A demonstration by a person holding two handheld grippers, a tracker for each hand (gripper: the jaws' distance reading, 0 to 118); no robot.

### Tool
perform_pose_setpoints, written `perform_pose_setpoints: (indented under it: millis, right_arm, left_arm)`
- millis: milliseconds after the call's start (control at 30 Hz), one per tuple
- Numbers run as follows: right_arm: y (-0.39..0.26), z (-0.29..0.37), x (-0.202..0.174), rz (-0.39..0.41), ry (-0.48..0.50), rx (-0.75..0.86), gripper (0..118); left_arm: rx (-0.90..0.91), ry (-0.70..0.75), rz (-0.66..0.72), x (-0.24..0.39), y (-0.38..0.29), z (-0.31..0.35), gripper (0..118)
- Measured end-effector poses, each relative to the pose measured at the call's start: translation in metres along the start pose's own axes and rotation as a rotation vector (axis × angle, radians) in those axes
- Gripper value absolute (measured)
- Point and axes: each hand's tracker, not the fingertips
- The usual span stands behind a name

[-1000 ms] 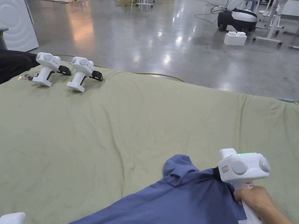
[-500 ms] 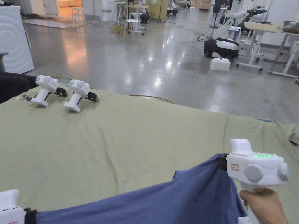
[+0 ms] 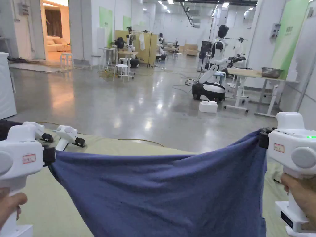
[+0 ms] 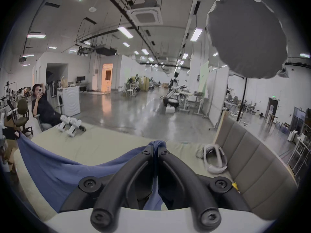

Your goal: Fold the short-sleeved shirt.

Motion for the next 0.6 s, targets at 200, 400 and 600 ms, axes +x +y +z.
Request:
perform_pose_setpoints:
  millis: [200,400,600]
  right_arm:
    - [0.061,0.02,0.017,-0.007,-0.08,0.079,6]
    - [0.116,0.014,0.028,-0.001,-0.137,0.128,6]
    - [0.154,-0.011,0.028,0.021,-0.182,0.15,6]
  left_arm:
    - [0.088,-0.027,-0.033,0.027,0.083,-0.013,7]
    - [0.141,-0.009,-0.083,0.048,0.148,-0.031,7]
    - [0.162,-0.003,-0.095,0.058,0.2,-0.065,7]
